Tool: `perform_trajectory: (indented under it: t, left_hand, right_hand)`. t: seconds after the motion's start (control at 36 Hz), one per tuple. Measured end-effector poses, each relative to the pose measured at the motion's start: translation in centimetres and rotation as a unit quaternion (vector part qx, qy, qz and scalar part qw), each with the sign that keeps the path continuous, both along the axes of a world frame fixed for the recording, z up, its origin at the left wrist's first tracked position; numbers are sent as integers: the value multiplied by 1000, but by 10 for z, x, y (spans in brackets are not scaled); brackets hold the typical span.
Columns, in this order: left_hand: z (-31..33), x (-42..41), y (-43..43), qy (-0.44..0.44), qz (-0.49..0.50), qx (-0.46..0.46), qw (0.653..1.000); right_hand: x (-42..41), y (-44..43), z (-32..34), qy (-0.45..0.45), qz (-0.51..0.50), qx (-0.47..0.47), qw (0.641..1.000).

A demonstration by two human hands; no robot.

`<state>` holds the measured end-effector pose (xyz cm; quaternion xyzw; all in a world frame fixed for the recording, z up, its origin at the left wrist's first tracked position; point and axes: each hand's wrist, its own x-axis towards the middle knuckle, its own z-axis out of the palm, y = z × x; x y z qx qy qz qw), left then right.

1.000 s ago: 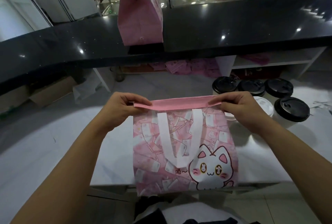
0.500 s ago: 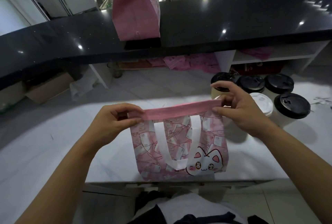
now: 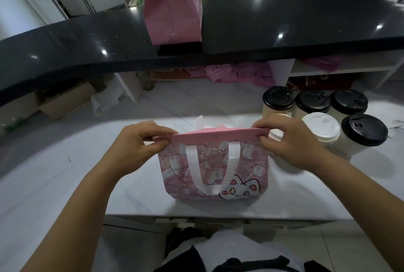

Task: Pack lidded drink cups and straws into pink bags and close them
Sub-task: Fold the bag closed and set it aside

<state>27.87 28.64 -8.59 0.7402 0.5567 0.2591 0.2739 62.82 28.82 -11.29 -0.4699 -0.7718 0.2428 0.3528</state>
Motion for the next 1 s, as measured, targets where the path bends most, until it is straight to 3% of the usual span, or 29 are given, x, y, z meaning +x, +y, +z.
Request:
perform_trajectory:
  t: [0.11,0.33,0.44,0.53,0.67,0.81,1.0]
  left_hand:
    - [8,31,0,146,-48,31,988]
    - [15,84,9,217,-98,88,967]
    - [12,74,9,176,-115,67,975]
    - [12,63,10,196,-126,51,971]
    - [11,20,13,188,-80,-37,978]
    - [7,13,7,171,-81,-12,982]
    - [7,-9,11,186,-74,-8,980]
  right_hand:
    - [-20,-3,15,-150,23,60,987]
    - [-70,4,29,-312,64,98,943]
    - [-67,8,27,-306,59,98,945]
    - [-59,10,25,-289,53,91,952]
    - [-20,9,25,-241,84,51,965]
    - [-9,3,20,-238,114,85,961]
    - [8,8,26,-175,92,6,980]
